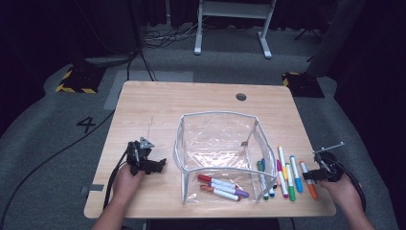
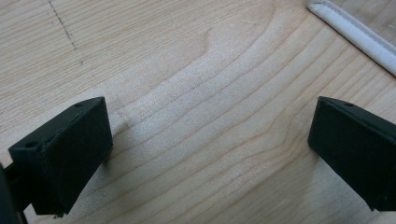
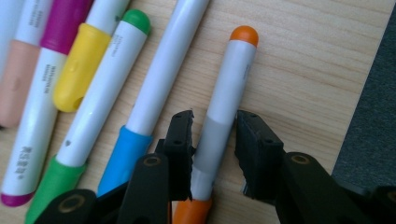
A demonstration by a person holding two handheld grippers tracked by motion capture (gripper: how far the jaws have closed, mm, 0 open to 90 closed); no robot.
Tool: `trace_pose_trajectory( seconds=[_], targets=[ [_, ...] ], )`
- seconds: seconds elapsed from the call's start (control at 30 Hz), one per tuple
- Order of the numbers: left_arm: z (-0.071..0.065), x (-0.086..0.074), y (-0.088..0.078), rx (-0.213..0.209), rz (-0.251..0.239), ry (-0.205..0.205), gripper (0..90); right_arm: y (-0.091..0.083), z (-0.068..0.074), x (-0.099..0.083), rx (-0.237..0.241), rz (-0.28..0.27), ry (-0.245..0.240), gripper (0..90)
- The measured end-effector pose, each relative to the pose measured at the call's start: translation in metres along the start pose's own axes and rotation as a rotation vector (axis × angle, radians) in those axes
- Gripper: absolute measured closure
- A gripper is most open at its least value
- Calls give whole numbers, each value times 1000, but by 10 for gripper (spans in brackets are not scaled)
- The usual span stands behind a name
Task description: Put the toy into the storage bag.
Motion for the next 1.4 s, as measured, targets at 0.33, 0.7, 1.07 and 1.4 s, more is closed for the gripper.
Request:
trace_pose_trajectory(
  seconds=[0.33, 0.7, 1.07, 1.4],
  targets=[
    [0, 0, 0, 0, 1, 1, 0, -4, -6, 2, 20, -35, 59, 760],
    [0, 0, 0, 0, 0, 0, 0, -60, 10, 20, 103, -162, 5, 761],
    [0, 0, 0, 0, 0, 0, 0, -119, 52, 46, 169, -251, -140, 761],
    [0, 0, 0, -6, 4, 11, 0, -156, 82, 71, 202, -307, -252, 761]
  ],
)
Point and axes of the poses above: each handheld gripper's, and its own axes: y roughly forward along the jaws, x roughly out of its top, z roughly to its left, the point moved 7 cm from there along y, roughly forward along the jaws
